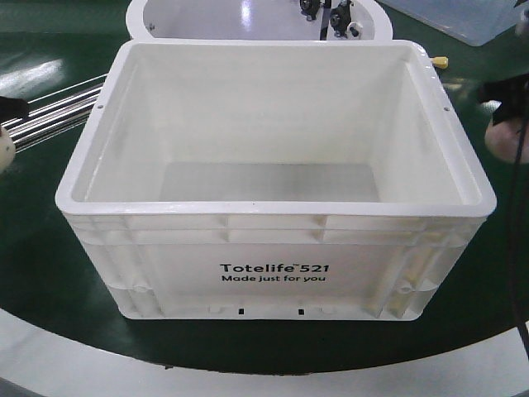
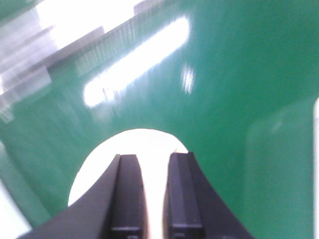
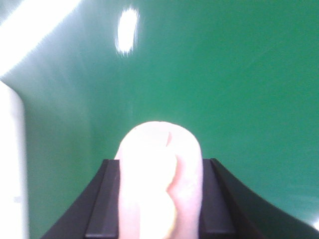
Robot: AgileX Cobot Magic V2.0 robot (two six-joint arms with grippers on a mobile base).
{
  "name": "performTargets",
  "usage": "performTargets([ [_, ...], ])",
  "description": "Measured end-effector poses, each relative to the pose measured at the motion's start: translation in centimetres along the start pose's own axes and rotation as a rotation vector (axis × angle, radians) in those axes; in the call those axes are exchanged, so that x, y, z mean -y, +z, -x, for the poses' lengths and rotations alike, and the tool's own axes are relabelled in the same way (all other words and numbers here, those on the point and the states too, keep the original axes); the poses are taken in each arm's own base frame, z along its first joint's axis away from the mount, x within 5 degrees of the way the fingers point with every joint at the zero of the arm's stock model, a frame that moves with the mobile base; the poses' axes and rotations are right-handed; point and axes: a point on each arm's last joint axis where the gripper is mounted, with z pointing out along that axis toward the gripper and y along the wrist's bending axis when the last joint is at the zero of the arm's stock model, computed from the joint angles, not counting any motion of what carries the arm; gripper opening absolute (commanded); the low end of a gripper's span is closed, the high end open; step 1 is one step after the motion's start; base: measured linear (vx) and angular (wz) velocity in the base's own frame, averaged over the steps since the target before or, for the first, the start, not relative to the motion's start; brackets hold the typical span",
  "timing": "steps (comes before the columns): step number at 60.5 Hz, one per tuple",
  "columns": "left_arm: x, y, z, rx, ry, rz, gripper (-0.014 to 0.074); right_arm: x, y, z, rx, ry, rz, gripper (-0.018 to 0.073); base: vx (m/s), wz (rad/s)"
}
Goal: Place moving items into box and shelve
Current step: 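Lift both balls over the crate and release them inside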
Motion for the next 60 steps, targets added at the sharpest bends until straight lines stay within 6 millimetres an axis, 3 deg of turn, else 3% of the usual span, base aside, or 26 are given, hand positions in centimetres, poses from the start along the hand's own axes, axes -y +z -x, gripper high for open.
performTargets([
  [8, -0.4, -6.4, 0.4, 0.206, -0.018, -0.031, -0.0003, -0.2, -7.3, 0.1, 0.215, -0.004, -0.018, -0.0005, 0.00, 0.00],
  [17, 0.8, -12.8, -0.3, 0.428, 0.019, -0.163, -0.0003, -1.3, -13.8, -0.8, 0.409, -0.046, -0.014, -0.0004, 0.00, 0.00],
  [21, 2.1, -14.9, -0.8, 0.497, 0.047, -0.278, -0.0003, -3.0, -15.9, -1.3, 0.468, -0.094, 0.030, -0.0004, 0.00, 0.00],
  [26, 4.3, -16.0, -1.0, 0.529, 0.026, -0.468, -0.0003, -6.5, -17.0, -1.6, 0.500, -0.186, 0.139, -0.0004, 0.00, 0.00],
  [32, 7.0, -15.8, -0.8, 0.520, 0.034, -0.638, -0.0003, -10.9, -16.7, -2.0, 0.489, -0.305, 0.257, -0.0003, 0.00, 0.00],
  [42, 12.0, -12.5, -1.1, 0.417, 0.181, -0.772, -0.0003, -16.4, -14.3, -2.6, 0.409, -0.410, 0.336, 0.0010, 0.00, 0.00],
  [52, 15.5, -8.4, -2.1, 0.302, 0.341, -0.793, 0.0028, -19.6, -10.1, -2.8, 0.298, -0.473, 0.342, 0.0062, 0.00, 0.00],
  [60, 16.4, -5.8, -2.8, 0.203, 0.375, -0.787, 0.0134, -20.8, -7.3, -3.0, 0.204, -0.470, 0.347, 0.0177, 0.00, 0.00],
])
